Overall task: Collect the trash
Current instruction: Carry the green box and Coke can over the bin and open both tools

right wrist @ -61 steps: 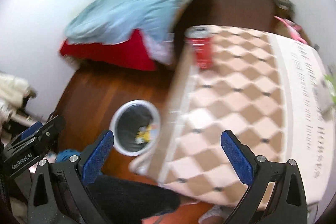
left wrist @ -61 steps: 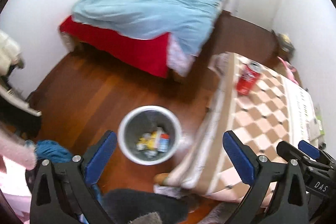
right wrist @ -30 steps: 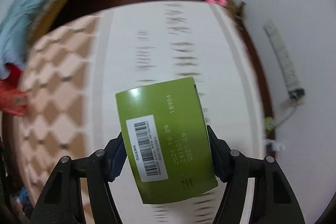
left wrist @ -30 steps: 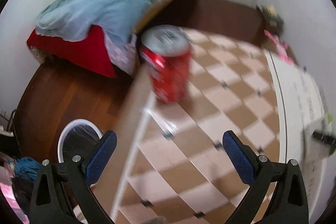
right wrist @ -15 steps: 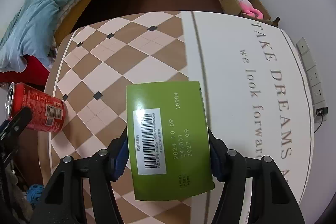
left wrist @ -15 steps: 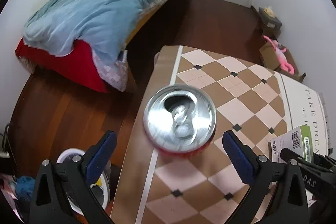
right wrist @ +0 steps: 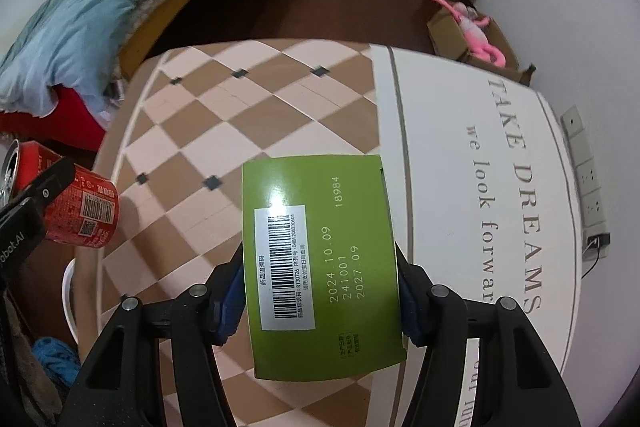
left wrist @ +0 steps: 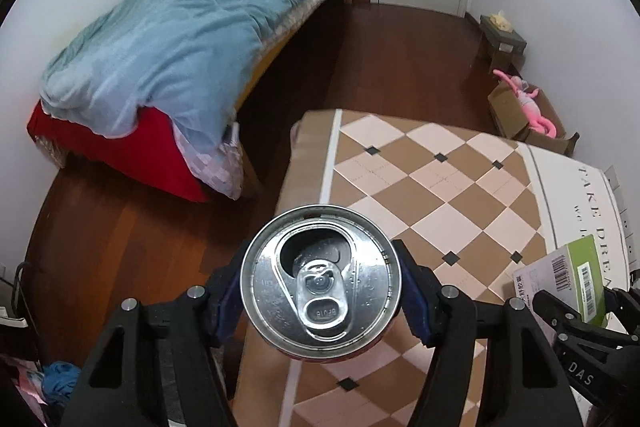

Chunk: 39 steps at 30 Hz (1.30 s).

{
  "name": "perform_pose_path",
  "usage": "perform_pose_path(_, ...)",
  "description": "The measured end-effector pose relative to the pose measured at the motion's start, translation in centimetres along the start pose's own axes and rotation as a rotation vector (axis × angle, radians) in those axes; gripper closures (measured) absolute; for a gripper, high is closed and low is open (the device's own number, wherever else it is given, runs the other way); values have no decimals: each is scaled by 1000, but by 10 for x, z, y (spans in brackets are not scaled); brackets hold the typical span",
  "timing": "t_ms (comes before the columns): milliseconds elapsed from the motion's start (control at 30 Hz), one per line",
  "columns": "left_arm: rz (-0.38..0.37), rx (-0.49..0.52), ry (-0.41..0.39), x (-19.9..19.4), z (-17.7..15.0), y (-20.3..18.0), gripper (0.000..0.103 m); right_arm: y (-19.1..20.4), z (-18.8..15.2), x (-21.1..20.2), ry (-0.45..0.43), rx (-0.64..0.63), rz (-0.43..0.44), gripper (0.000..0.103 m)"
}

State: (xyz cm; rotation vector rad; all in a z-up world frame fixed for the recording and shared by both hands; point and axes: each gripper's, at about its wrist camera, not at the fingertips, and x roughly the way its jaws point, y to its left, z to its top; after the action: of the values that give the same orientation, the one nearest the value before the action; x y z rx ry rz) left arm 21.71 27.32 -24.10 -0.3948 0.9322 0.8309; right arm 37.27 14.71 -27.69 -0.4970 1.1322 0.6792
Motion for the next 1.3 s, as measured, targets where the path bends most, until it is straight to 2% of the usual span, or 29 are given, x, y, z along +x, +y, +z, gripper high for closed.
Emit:
perform_pose_path(167, -18, -39, -64, -50, -1, 31, 40, 28, -8, -38, -65, -53, 50, 40)
perform_pose_path(333, -13, -91, -119, -106, -10, 86, 40, 75, -18, -77, -117, -113, 126, 40)
perform_pose_path(500, 20, -135, -120, -140, -33, 150, 40, 146, -41, -101, -133, -190, 237, 40)
perform_pose_path(667, 81, -198, -89, -153, -66, 224, 40, 226, -70, -95, -98, -261, 331, 40)
perform_pose_path(767, 101, -261, -18, -134, -88, 269, 40, 273, -87, -73, -42, -296, 363, 40)
perform_pose_path(967, 44, -401, 169, -52, -132, 338, 40, 342, -118, -4, 100, -333, 354, 40)
perform_pose_path(1200, -75, -487, 376, 49, -162, 362, 39, 378, -141, 72, 244, -324, 311, 40)
perform_pose_path(1300, -88, -505, 427, 71, -167, 365, 39, 385, -141, 90, 270, -323, 292, 39)
